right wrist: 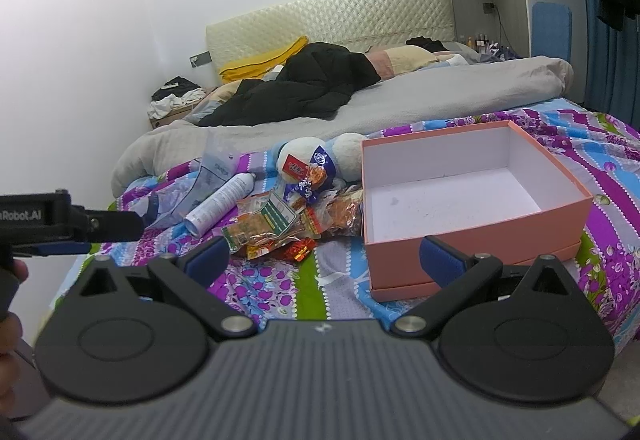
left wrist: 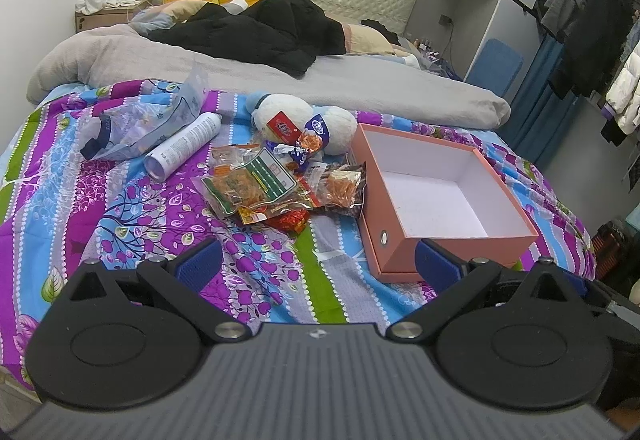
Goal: Organize snacks
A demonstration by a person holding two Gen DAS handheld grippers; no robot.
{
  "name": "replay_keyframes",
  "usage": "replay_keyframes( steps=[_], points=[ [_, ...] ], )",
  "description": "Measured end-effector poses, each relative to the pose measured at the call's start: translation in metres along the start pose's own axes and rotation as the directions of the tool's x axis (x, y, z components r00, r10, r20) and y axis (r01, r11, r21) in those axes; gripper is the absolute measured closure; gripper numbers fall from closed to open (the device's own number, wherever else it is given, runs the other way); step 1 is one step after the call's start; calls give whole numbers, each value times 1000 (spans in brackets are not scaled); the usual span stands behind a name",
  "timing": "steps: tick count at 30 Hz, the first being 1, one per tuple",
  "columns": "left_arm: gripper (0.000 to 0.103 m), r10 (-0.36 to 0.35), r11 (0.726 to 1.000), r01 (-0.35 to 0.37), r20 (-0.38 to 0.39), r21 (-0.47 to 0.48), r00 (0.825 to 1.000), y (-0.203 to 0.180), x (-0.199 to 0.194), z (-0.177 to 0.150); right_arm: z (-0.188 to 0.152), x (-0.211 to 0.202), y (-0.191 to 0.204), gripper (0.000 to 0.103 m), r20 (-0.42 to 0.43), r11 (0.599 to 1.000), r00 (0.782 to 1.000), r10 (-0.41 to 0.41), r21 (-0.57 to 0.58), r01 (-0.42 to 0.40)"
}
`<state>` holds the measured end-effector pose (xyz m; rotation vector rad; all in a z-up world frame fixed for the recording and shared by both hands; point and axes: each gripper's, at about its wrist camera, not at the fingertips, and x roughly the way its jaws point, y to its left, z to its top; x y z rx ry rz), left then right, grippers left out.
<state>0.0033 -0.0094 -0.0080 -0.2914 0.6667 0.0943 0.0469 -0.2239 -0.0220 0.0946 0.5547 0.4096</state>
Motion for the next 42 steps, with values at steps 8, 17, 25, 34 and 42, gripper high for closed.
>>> replay_keyframes(
  steps=[8,17,25,34,42],
  points=[
    [0,-1,1000,1,-2,-3,1000,-1,1,0,0,1,0,0,-4,1000,1000,2,3,-2],
    [0,-3,1000,3,-3,-6,1000,4,0,0,-1,1,0,0,-6,1000,1000,7,4,-7],
    [0,-2,1000,2,-10,-9,1000,9,-1,-1,-2,3,1,0,-12,1000,1000,10,4,-10],
    [0,-8,1000,8,-21,-3,1000,10,7,-4,-5,8,-1,0,-26,1000,1000,11,14,-11],
    [0,-1,1000,2,-46,2,999,18,32,-4,-15,26,-6,0,-66,999,998,-4,33,6]
  ],
)
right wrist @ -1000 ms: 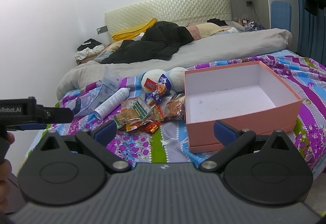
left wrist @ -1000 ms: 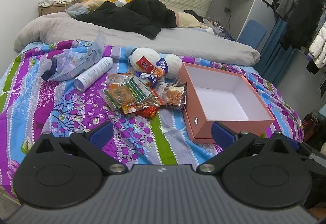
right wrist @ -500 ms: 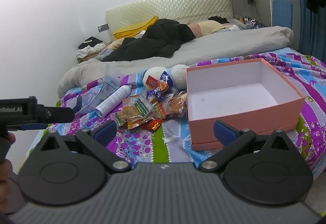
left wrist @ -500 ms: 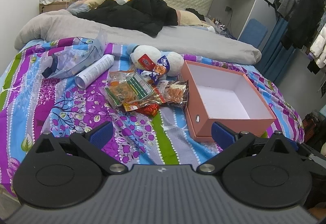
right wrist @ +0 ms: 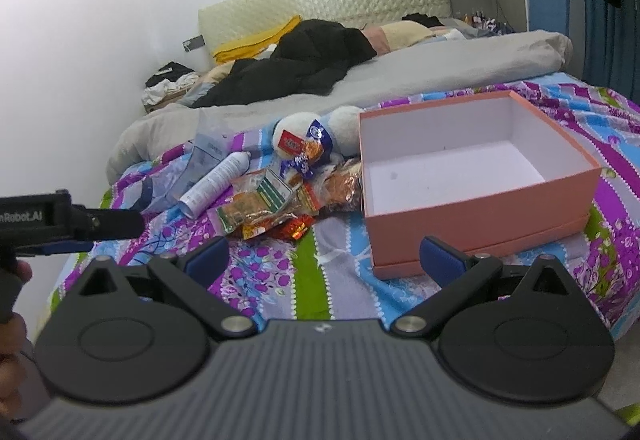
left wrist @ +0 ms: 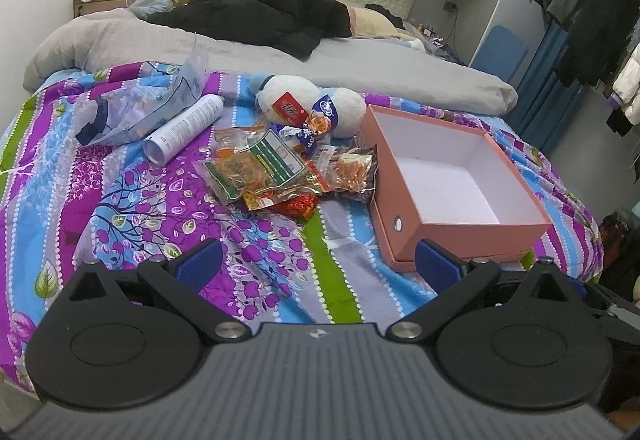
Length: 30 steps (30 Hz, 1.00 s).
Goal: Organize snacks
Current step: 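Grasp the green-labelled snack bag with the left gripper while the right gripper approaches the red foil packet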
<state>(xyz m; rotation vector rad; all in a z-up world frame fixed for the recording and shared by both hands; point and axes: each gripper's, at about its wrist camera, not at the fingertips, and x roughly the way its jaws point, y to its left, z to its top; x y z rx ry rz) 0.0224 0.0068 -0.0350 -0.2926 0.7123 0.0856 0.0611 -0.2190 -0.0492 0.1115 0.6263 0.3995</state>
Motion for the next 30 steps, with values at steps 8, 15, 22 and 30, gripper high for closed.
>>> replay_keyframes(
  steps=[8,15,22,30],
  points=[
    [0,9,1000,-9,-20,10,1000,15,31,6,-8,20,8,0,-1,999,1000,-15,-49,15],
    [0,4,1000,-4,-37,9,999,35,56,5,-15,45,15,2,-33,999,999,40,-31,-41],
    [0,1,1000,-1,-27,9,1000,58,79,5,-18,68,27,5,-18,996,996,88,-8,-89],
    [0,15,1000,-16,-28,-13,999,87,112,7,-21,94,38,5,8,997,997,76,11,-77]
  ],
)
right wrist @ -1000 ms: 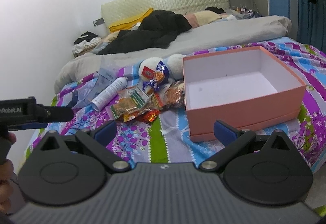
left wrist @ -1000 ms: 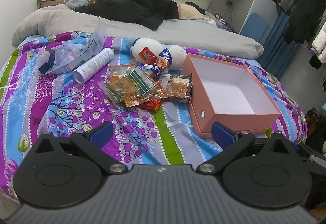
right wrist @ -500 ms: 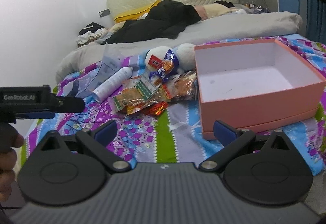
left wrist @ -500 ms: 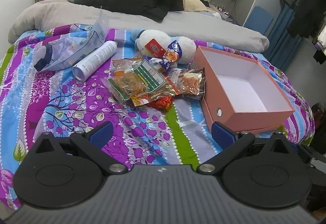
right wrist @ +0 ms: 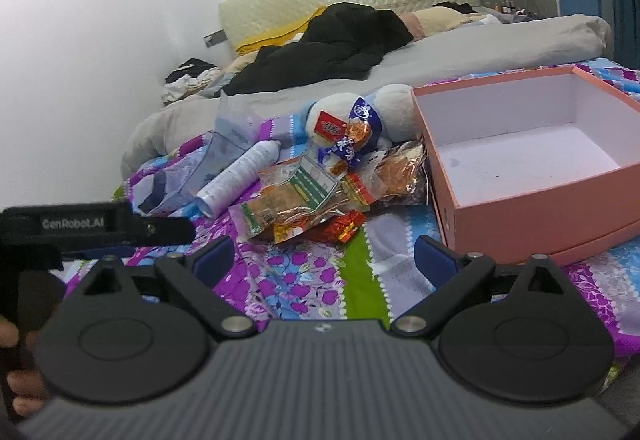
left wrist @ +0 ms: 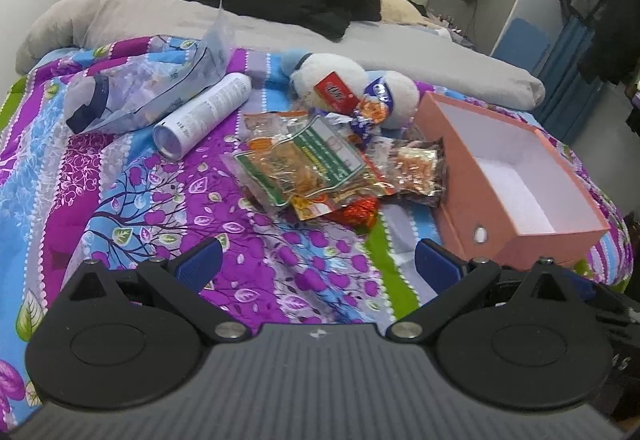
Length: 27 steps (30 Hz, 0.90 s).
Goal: Organize snacks
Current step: 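Grasp the green-labelled snack bag with the left gripper while the right gripper approaches the red foil packet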
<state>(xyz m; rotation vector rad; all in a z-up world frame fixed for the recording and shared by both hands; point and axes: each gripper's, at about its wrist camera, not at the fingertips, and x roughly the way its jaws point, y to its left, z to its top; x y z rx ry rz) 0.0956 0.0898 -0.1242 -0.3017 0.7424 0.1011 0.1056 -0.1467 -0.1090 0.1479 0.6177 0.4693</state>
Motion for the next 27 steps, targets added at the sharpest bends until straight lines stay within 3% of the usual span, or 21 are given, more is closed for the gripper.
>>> replay_keyframes(
  steps=[3,10,14,23,27],
  points=[
    [0,23,1000,-23,-5,-1,1000,11,14,0,1,11,4,5,2,1000,1000,-1,1,1],
    [0,2,1000,-2,-7,-20,1000,38,45,1,-2,39,18,6,-10,1000,1000,-14,-28,14],
    [1,2,1000,-2,-20,-25,1000,49,66,-1,-1,54,26,25,-12,1000,1000,-11,-24,11],
    [5,-33,999,33,-18,-17,999,63,108,5,-1,104,29,35,-35,998,998,-46,30,47],
    [7,-63,996,60,-36,-65,997,69,130,11,1,127,21,37,-42,996,996,-81,45,83]
  ],
)
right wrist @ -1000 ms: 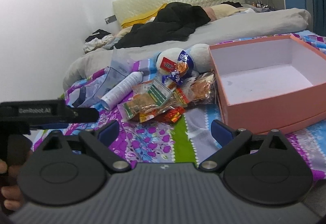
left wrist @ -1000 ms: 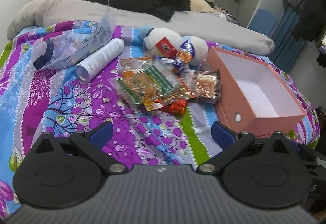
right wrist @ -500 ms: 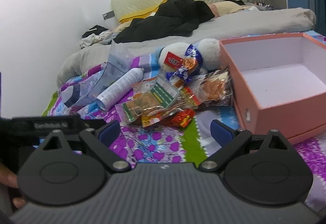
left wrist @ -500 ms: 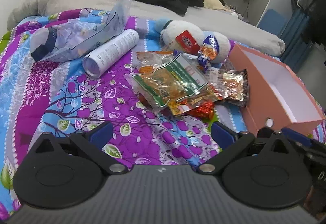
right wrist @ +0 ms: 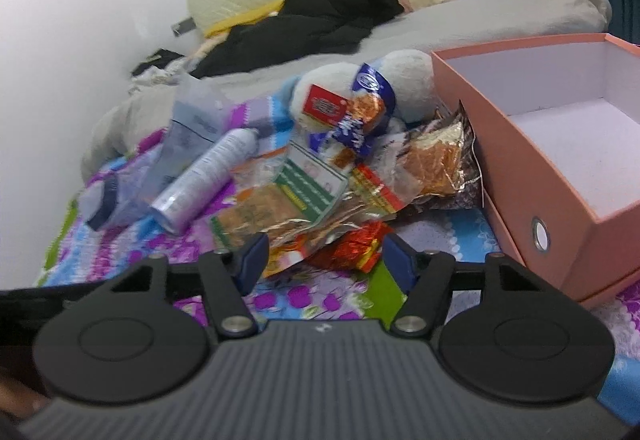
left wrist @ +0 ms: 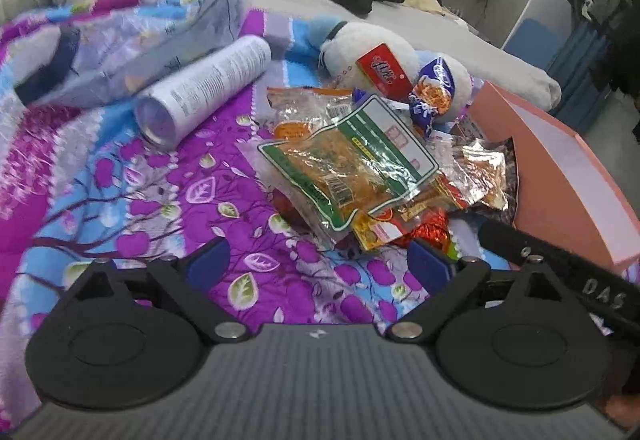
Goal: Organize snacks
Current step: 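Grasp the green-labelled snack bag with the left gripper while the right gripper approaches the red foil packet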
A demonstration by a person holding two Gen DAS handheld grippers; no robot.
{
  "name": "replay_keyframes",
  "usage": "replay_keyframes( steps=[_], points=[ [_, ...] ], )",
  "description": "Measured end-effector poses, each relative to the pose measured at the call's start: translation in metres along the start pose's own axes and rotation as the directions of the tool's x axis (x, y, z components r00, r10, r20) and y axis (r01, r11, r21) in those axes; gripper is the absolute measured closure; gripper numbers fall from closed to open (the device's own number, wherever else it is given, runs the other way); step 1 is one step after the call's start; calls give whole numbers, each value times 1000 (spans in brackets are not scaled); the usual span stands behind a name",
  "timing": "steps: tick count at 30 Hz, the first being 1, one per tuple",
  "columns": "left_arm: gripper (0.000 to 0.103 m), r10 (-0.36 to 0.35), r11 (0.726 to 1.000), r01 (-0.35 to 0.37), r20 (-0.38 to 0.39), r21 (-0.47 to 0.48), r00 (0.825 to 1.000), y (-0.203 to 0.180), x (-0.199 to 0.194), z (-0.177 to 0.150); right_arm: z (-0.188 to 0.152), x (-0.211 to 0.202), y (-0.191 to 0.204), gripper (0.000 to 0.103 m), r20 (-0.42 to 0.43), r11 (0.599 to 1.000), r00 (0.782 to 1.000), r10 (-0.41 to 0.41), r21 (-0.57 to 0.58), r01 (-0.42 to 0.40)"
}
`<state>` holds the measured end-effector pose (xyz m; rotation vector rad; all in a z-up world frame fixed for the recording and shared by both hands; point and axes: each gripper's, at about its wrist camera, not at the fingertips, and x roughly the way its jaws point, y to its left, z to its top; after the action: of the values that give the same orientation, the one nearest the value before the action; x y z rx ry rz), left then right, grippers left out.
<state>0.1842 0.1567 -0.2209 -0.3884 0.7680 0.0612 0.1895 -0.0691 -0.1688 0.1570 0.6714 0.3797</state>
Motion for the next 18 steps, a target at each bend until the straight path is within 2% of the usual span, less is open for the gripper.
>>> replay_keyframes(
  steps=[4,9,15,16,17,18],
  points=[
    [15,-43,995,41,-15,-88,999,12,21,8,-2,28,-11,37,-34,1000,999,-31,-8,30],
    [21,-93,978,89,-13,-187,996,21,37,15,-8,62,-21,38,-91,1000,996,7,-16,-8],
    [42,-108,955,96,-28,-282,994,31,54,19,-16,90,-20,37,-143,998,990,20,-51,-28],
    [49,-108,951,96,-24,-295,994,32,54,20,-16,91,-20,44,-143,998,990,21,-59,-29],
    [56,-103,949,91,-24,-301,994,33,55,21,-16,90,-19,58,-137,997,990,23,-66,-32],
    [59,-96,949,85,-23,-303,995,34,54,22,-16,90,-19,62,-135,997,991,24,-68,-34]
  ],
)
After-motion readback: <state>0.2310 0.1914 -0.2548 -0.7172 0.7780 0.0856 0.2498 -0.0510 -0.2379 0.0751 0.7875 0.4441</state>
